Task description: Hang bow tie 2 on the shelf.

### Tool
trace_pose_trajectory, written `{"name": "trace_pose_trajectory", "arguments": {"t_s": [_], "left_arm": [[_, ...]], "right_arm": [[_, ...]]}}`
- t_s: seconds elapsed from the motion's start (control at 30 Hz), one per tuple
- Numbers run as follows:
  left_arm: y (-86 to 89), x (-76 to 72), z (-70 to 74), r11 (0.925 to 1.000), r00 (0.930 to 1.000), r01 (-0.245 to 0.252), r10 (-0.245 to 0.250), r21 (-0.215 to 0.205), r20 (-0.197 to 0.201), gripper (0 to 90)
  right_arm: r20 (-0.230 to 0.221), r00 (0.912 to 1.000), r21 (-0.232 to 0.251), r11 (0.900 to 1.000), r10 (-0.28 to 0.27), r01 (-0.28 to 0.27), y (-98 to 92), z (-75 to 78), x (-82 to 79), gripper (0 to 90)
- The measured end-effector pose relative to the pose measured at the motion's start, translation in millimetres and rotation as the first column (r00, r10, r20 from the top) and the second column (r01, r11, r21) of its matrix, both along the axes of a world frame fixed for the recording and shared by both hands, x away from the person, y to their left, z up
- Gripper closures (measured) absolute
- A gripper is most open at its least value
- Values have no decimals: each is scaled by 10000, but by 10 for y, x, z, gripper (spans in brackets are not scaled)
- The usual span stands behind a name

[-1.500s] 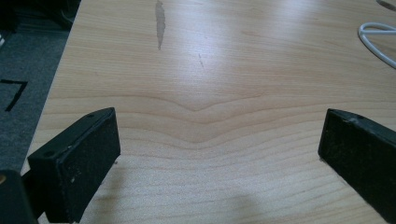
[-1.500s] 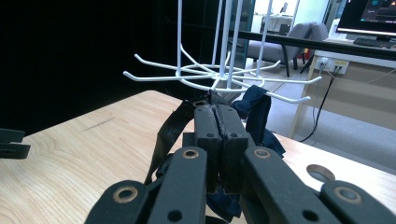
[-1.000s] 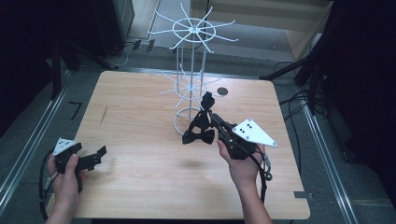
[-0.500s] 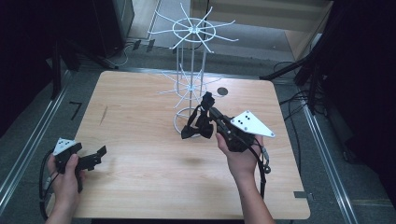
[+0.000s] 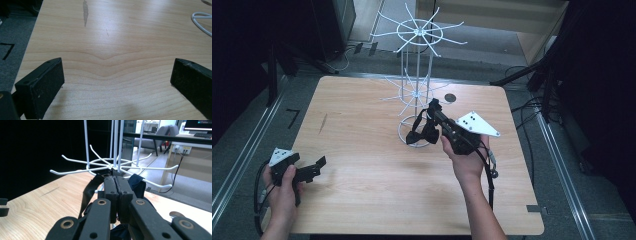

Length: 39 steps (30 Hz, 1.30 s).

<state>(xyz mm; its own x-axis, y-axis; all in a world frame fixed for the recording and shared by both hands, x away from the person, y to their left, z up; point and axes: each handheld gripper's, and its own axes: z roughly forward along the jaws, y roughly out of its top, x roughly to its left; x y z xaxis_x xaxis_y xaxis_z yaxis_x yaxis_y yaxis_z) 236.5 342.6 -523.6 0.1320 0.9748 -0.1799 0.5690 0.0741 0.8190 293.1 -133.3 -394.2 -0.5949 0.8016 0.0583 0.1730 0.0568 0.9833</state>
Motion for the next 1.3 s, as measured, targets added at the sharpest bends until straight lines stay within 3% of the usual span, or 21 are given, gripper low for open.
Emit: {"name": "trace_pose_trajectory", "arguments": {"t_s": [0.4, 0.73, 0.93, 1.0, 1.07, 1.3], "left_arm": [[0, 1, 0, 10000, 10000, 0, 0, -21, -9, 0], [2, -1, 1, 10000, 10000, 17, -17, -22, -21, 0], [2, -1, 1, 10000, 10000, 20, -20, -13, -19, 0], [0, -1, 0, 10000, 10000, 9, -9, -14, -7, 0], [1, -1, 1, 10000, 10000, 9, -9, -11, -21, 0], [1, 0, 1, 10000, 10000, 20, -20, 19, -25, 0]], "right_arm": [[-534, 9985, -23, 9999, -120, 119, 78, -136, 198, 900], [-842, 9964, -70, 10000, -48, 42, 118, -242, 266, 868], [-951, 9955, -205, 9998, -1, -19, 96, -326, 247, 763], [-1051, 9945, -259, 9997, -8, -19, 54, -371, 235, 680], [-1095, 9940, -270, 9996, -17, -13, 45, -381, 227, 664], [-1316, 9913, -163, 9998, -90, 69, -100, -487, 166, 472]]}}
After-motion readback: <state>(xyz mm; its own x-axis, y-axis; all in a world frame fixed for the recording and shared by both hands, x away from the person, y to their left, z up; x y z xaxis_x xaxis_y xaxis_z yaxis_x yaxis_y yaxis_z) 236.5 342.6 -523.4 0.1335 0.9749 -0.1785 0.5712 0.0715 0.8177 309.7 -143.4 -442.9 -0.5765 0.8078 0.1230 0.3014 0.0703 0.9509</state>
